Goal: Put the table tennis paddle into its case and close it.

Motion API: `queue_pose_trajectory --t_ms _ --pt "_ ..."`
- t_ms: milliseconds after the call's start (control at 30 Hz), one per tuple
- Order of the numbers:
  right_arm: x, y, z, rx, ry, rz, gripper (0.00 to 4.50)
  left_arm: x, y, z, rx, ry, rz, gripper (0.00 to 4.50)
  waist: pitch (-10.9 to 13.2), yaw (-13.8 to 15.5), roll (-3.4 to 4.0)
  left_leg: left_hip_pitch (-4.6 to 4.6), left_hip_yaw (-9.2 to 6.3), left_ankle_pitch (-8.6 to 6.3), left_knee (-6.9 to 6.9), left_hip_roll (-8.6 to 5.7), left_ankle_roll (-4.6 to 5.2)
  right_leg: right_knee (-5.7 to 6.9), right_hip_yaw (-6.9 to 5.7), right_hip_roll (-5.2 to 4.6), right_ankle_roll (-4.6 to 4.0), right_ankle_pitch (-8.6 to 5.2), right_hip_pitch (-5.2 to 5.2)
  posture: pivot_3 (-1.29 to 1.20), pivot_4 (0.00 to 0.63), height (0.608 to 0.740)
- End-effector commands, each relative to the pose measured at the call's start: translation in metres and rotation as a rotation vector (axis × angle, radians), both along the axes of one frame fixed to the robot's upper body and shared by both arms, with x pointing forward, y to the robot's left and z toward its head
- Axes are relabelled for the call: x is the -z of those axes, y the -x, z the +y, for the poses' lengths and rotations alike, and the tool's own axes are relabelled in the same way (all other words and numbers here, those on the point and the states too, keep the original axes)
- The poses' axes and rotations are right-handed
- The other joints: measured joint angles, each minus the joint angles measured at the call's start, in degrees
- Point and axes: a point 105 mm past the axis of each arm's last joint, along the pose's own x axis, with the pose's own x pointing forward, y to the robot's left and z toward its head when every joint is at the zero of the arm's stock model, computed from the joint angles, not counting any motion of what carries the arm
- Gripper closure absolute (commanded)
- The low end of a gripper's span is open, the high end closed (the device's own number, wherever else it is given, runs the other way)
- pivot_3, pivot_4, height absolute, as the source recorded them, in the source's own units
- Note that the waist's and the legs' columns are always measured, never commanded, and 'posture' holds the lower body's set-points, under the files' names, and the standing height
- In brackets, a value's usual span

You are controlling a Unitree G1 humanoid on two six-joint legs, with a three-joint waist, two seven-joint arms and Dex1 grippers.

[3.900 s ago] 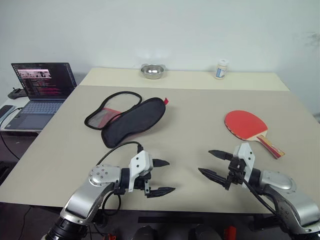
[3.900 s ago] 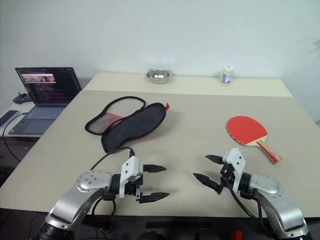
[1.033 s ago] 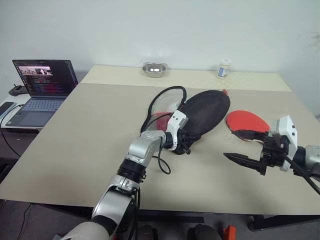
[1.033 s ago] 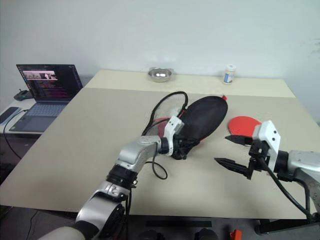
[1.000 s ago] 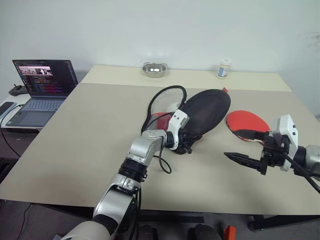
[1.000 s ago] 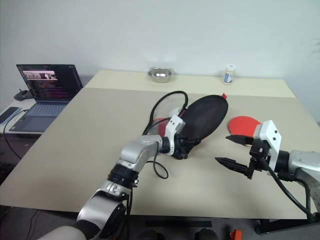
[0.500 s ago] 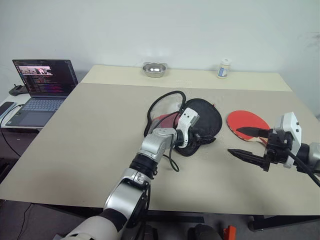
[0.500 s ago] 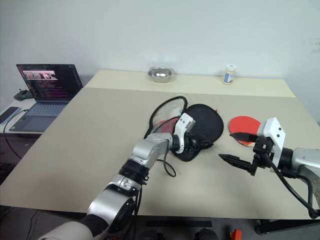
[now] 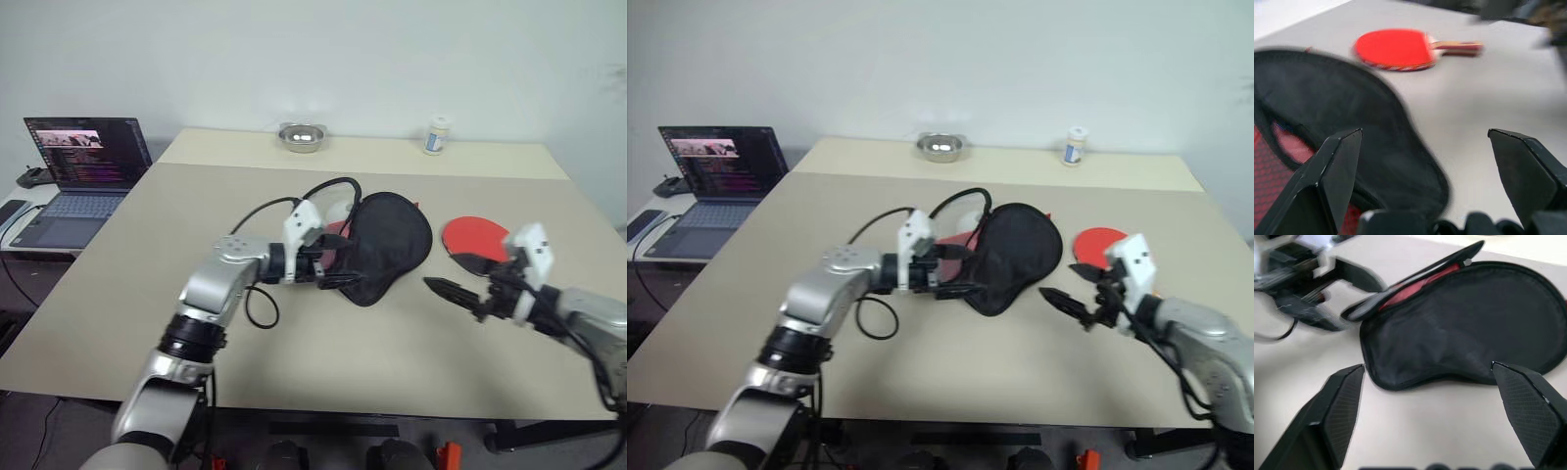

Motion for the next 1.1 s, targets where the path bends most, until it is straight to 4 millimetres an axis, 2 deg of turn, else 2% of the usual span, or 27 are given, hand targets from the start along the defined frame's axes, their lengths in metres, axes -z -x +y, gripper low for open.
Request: queue_pose_trajectory --t_ms 33,267,367,500,700,900,1000,1100 --pt "0.013 -0.020 0.005 0.120 -0.004 0.052 0.00 -0.030 0.004 0.025 0.013 0.041 -0.103 0.03 0.0 0.0 0.03 0.01 0.00 0.00 -0.01 0.01 0.00 0.01 0.00 0.00 -0.01 0.00 0.00 0.00 0.150 0.740" --pt "0.036 -0.050 0.019 0.244 -0.039 0.137 0.00 -0.043 -0.011 0.061 -0.092 0.013 -0.165 0.03 0.0 0.1 0.04 -0.04 -0.01 0.01 -0.03 -0.04 0.00 -0.03 -0.03 0.04 -0.02 0.01 -0.02 0.00 0.150 0.740" --pt "0.053 -0.060 0.020 0.302 -0.035 0.210 0.00 -0.044 -0.010 0.062 -0.089 0.012 -0.172 0.03 0.0 0.2 0.04 -0.12 0.00 0.01 -0.04 -0.06 0.01 -0.04 -0.04 0.04 -0.02 0.01 -0.09 0.00 0.150 0.740" --pt "0.064 -0.059 0.031 0.283 -0.048 0.272 0.00 -0.042 -0.009 0.062 -0.090 0.006 -0.172 0.03 0.0 0.1 0.05 -0.16 0.01 0.00 -0.05 -0.05 0.01 -0.04 -0.03 0.03 -0.03 0.01 -0.14 0.00 0.150 0.740" --pt "0.062 -0.059 0.061 0.214 -0.137 0.298 0.00 -0.041 -0.010 0.062 -0.093 0.008 -0.171 0.03 0.0 -0.4 0.05 -0.11 -0.01 0.01 -0.06 0.06 0.00 0.06 -0.03 0.09 -0.03 0.01 -0.16 0.00 0.150 0.740" --pt "0.063 -0.069 0.078 0.189 -0.136 0.298 0.00 -0.041 -0.011 0.060 -0.089 0.003 -0.173 0.03 0.0 -1.2 0.05 -0.09 0.00 0.02 -0.06 0.05 0.00 0.09 -0.02 0.10 -0.04 0.01 -0.17 0.00 0.150 0.740" --pt "0.066 -0.073 0.078 0.195 -0.119 0.296 0.65 -0.041 -0.011 0.059 -0.085 0.001 -0.176 0.00 0.0 -1.4 0.05 -0.10 0.00 0.01 -0.06 0.03 0.00 0.07 -0.01 0.09 -0.04 0.02 -0.16 0.00 0.150 0.740" --pt "0.063 -0.075 0.075 0.199 -0.118 0.288 1.67 -0.040 -0.011 0.058 -0.081 -0.001 -0.178 0.00 0.0 -1.4 0.05 -0.10 0.01 0.01 -0.06 0.03 0.00 0.07 0.00 0.08 -0.04 0.02 -0.16 0.00 0.150 0.740"
